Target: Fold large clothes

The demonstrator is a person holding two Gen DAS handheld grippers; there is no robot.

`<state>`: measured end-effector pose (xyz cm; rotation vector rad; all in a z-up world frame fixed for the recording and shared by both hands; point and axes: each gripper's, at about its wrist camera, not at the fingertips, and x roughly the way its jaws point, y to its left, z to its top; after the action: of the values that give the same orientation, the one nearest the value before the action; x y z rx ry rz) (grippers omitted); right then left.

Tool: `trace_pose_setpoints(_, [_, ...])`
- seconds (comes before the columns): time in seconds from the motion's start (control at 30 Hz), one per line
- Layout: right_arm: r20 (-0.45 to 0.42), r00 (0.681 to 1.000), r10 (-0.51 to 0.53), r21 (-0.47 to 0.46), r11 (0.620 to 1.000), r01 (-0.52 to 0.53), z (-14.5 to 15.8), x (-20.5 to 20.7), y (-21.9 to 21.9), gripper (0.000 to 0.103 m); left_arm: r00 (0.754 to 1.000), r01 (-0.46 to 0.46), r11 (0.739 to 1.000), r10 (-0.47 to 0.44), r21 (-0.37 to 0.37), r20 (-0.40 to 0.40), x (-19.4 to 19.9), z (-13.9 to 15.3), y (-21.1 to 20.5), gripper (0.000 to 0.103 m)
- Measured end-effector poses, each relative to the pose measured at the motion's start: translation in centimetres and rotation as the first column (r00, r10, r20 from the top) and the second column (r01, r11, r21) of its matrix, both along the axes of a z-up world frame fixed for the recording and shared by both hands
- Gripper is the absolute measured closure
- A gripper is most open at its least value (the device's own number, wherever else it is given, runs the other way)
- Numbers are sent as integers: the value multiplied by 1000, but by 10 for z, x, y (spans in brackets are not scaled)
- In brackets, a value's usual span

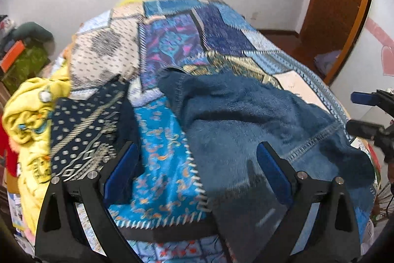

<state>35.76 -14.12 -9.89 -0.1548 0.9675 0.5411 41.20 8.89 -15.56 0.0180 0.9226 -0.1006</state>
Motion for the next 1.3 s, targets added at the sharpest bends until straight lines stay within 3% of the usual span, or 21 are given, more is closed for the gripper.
trace_pose_setpoints(0.17, [-49,999,-4,-84,996,0,-24,32,16,6,996,4,1000,-4,4,-85,36,-34,-2,5])
trace_pose_setpoints(0.27, [-91,996,-25,-126,992,14,-39,54,15,6,995,4,998,-11,-69,-102,51,-42,7,5])
trace_pose_setpoints(0.33, [-91,994,-56,-144,989,43,-46,65,11,6,996,-29,998,25,-50,-83,57,-38,12,5])
trace_pose_setpoints(0.4, [-71,994,-83,-160,985,70,-50,73,8,6,995,-87,995,89,45,-45,68,-35,18,5])
trace_pose_setpoints(0.57, [2,990,-142,-181,974,140,-39,74,9,6,986,-158,986,160,60,-43,80,-31,32,5])
trace_pose_setpoints(0.7, [81,990,-116,-140,982,127,-11,60,8,6,977,-207,975,202,80,67,67,-5,35,5])
trace_pose_setpoints(0.8, [100,993,-69,-99,992,79,7,45,5,6,979,-178,984,175,20,100,51,15,36,5])
trace_pose_setpoints(0.93, [63,998,-9,-55,998,13,12,24,-1,6,995,-88,995,90,-37,53,29,23,23,5])
trace_pose_setpoints(1.03, [-4,1000,9,-46,999,-9,-4,13,-7,6,1000,-6,999,6,-49,1,9,13,5,5])
trace_pose_setpoints(1.2, [-66,998,16,-155,988,-26,-44,-1,-19,6,990,98,995,-98,-9,-97,-27,-20,-25,5])
trace_pose_setpoints(1.3, [-100,995,6,-91,996,-15,-53,-6,-37,6,989,120,993,-118,17,-95,-46,-36,-33,4])
